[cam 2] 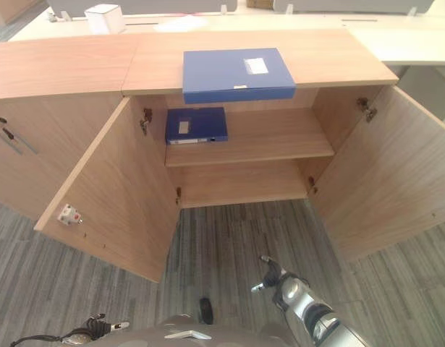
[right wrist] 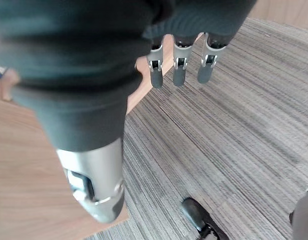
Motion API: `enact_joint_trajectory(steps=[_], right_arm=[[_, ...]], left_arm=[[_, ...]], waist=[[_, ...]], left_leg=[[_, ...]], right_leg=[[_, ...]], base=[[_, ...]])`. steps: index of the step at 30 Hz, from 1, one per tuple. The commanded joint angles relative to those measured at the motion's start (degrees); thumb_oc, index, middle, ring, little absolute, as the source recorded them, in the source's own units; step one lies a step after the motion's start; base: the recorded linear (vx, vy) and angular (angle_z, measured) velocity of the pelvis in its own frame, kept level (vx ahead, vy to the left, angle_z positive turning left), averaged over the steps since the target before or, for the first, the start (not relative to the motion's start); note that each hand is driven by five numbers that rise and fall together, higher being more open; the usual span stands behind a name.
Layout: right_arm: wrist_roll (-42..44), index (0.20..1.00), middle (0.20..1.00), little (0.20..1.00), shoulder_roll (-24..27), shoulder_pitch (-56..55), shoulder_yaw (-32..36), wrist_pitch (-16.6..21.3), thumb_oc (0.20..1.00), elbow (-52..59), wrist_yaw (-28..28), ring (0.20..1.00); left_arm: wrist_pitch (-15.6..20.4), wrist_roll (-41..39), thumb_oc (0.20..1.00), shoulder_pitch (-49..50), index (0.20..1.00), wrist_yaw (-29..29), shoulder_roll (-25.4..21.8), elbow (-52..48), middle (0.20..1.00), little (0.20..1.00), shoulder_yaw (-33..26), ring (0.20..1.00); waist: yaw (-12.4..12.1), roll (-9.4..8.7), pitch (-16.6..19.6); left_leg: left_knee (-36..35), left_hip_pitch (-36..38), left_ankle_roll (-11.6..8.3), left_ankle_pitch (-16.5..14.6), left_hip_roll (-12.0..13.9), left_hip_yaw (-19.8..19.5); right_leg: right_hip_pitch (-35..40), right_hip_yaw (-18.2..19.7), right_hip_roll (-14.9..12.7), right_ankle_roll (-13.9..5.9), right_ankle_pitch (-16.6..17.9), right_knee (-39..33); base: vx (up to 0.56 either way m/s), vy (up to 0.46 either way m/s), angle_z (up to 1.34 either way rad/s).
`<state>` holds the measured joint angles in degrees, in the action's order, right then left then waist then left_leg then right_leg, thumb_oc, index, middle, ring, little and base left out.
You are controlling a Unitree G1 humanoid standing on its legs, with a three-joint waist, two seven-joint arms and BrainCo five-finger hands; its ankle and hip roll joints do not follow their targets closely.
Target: Put the empty folder in the office cabinet
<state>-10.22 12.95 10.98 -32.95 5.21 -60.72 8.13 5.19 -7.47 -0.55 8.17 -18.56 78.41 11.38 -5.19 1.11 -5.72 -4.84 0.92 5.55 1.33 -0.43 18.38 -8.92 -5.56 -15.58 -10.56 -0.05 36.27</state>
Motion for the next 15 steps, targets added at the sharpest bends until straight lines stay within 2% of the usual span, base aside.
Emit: enact_joint_trajectory(steps=[1, 2, 3, 4, 8, 9, 10, 13, 15], right_arm=[[-1.7, 1.0, 1.0, 1.0, 4.1, -3.5, 0.7, -0.7, 1.0, -0.8, -1.2, 1.0], [-1.7, 1.0, 1.0, 1.0, 4.1, -3.5, 0.7, -0.7, 1.0, -0.8, -1.2, 1.0], [-1.9, 1.0, 1.0, 1.0, 4.2, -3.9, 0.7, -0.9, 1.0, 0.1, -0.9, 1.0], [-1.9, 1.0, 1.0, 1.0, 4.4, -4.0, 0.9, -1.0, 1.0, 0.4, -0.8, 1.0], [-1.5, 1.0, 1.0, 1.0, 5.4, -5.0, 2.1, -0.9, 1.0, 3.3, -1.5, 1.0], [-1.5, 1.0, 1.0, 1.0, 5.4, -5.0, 2.1, -0.9, 1.0, 3.3, -1.5, 1.0], [-1.0, 1.0, 1.0, 1.0, 5.8, -6.3, 3.0, -0.6, 1.0, 3.2, -1.6, 1.0], [0.8, 1.0, 1.0, 1.0, 6.4, -6.8, 3.7, -0.1, 1.0, 1.6, -2.2, 1.0], [1.2, 1.0, 1.0, 1.0, 6.6, -6.9, 3.9, -0.1, 1.0, 1.6, -2.2, 1.0]], left_arm=[[0.6, 0.7, 1.0, 0.0, 1.0, -1.1, -0.9, 2.1, 1.0, 1.0, -2.2, 1.0], [0.6, 0.7, 1.0, 0.0, 1.0, -1.1, -0.9, 2.1, 1.0, 1.0, -2.2, 1.0], [1.0, 1.5, 1.0, -0.3, 1.0, -1.4, -0.7, 1.6, 1.0, 1.0, -1.6, 1.0], [1.2, 1.8, 1.0, -0.7, 1.0, -1.6, -0.6, 1.4, 1.0, 1.0, -1.3, 1.0], [2.1, 1.2, 1.0, -1.1, 1.0, -2.5, 0.2, -0.5, 1.0, 1.0, -0.9, 1.0], [2.1, 1.2, 1.0, -1.1, 1.0, -2.5, 0.2, -0.5, 1.0, 1.0, -0.9, 1.0], [2.8, 0.8, 1.0, -1.2, 1.0, -2.6, 0.7, -1.6, 1.0, 1.0, 0.1, 1.0], [3.0, 0.2, 1.0, -0.7, 1.0, -2.6, 2.0, -1.5, 1.0, 1.0, 1.1, 1.0], [3.0, 0.2, 1.0, -0.5, 1.0, -2.5, 2.2, -1.6, 1.0, 1.0, 1.3, 1.0]], waist=[[2.2, -1.13, 0.6], [2.3, -1.06, 0.5], [3.4, -1.57, 0.4], [4.0, -1.71, 0.3], [5.7, -3.33, 0.0], [5.7, -3.33, 0.0], [6.4, -4.35, 0.8], [6.4, -3.11, 2.1], [6.5, -2.57, 2.3]], left_leg=[[3.6, -4.8, -7.21, 2.2, 6.5, -3.3], [3.5, -4.6, -7.29, 2.1, 6.5, -3.4], [3.0, -2.6, -8.49, 1.1, 7.4, -3.4], [2.8, -1.4, -9.26, 0.4, 8.0, -3.6], [2.1, 3.2, -11.36, -1.3, 9.6, -4.2], [2.1, 3.2, -11.36, -1.3, 9.6, -4.2], [1.5, 5.3, -12.36, -2.1, 10.1, -5.8], [1.3, 6.3, -13.88, -1.3, 12.8, -7.5], [1.8, 6.1, -14.07, -1.2, 13.7, -8.0]], right_leg=[[5.8, -7.4, -0.7, 2.18, 3.7, -25.6], [6.4, -7.6, -0.6, 2.14, 3.8, -26.1], [4.5, -8.4, -2.7, 0.78, 6.6, -32.9], [3.2, -8.2, -3.5, -0.13, 8.7, -35.8], [1.0, -6.1, -4.5, -2.67, 13.1, -39.9], [1.0, -6.1, -4.5, -2.67, 13.1, -39.9], [1.6, -1.6, -2.8, -2.55, 12.6, -39.7], [3.0, -0.4, 0.7, -1.27, 10.2, -38.7], [3.2, -0.4, 1.7, -0.56, 9.1, -38.2]], base=[[0.24, -0.122, -0.4], [0.15, -0.115, -0.24], [0.26, -0.171, 0.03], [0.34, -0.23, 0.39], [0.23, -0.189, 0.07], [0.31, -0.312, 0.24], [0.3, -0.311, 0.2], [0.24, -0.279, 0.65], [0.09, -0.162, 0.2]])
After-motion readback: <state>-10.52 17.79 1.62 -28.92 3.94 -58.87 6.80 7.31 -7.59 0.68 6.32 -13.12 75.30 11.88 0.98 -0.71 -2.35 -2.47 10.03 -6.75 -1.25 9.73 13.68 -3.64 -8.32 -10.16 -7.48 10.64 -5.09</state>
